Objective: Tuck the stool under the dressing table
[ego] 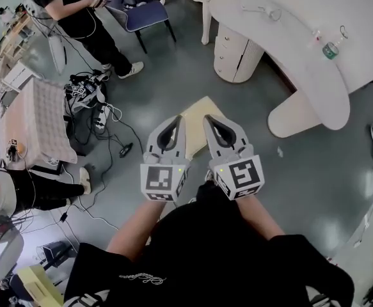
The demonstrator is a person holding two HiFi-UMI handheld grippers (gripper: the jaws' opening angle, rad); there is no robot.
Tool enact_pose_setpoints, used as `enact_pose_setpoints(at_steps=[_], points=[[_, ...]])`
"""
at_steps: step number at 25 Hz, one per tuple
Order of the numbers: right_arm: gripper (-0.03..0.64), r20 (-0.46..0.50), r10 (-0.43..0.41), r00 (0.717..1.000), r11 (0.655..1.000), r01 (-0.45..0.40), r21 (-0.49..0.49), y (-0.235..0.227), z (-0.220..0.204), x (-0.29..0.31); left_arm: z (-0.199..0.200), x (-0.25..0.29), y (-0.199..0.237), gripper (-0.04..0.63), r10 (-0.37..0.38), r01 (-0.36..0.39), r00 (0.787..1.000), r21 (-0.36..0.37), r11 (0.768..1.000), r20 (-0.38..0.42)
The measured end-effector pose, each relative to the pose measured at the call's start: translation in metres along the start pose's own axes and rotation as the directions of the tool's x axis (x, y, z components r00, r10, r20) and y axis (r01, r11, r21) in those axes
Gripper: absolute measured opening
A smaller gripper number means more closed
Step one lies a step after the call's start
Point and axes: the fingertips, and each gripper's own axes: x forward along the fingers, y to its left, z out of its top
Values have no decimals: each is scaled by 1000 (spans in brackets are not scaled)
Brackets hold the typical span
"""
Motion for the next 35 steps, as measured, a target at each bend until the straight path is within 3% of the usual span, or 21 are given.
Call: enact_pose_setpoints(at_steps=[7, 13, 22, 30, 35], points=[[3, -17, 54, 998, 998, -53, 36, -39, -5, 26, -1, 40, 11, 5, 64, -63, 997, 12, 998, -53], [3, -22, 86, 996, 995, -85, 43, -64, -15, 43, -1, 67, 18, 5, 72, -68, 993, 43, 997, -91], [3, -33, 25, 999, 993, -21, 120, -111, -27, 68, -5, 108, 42, 5, 66, -54, 987, 82, 995, -144], [3, -67, -80, 995, 986, 89, 144, -132, -42, 116, -22, 167, 75, 5, -80, 99, 978, 90, 991, -190], [3, -130, -206, 970, 956, 228, 186, -141, -51, 157, -30, 208, 106, 5, -216, 239, 949, 76, 968, -228]])
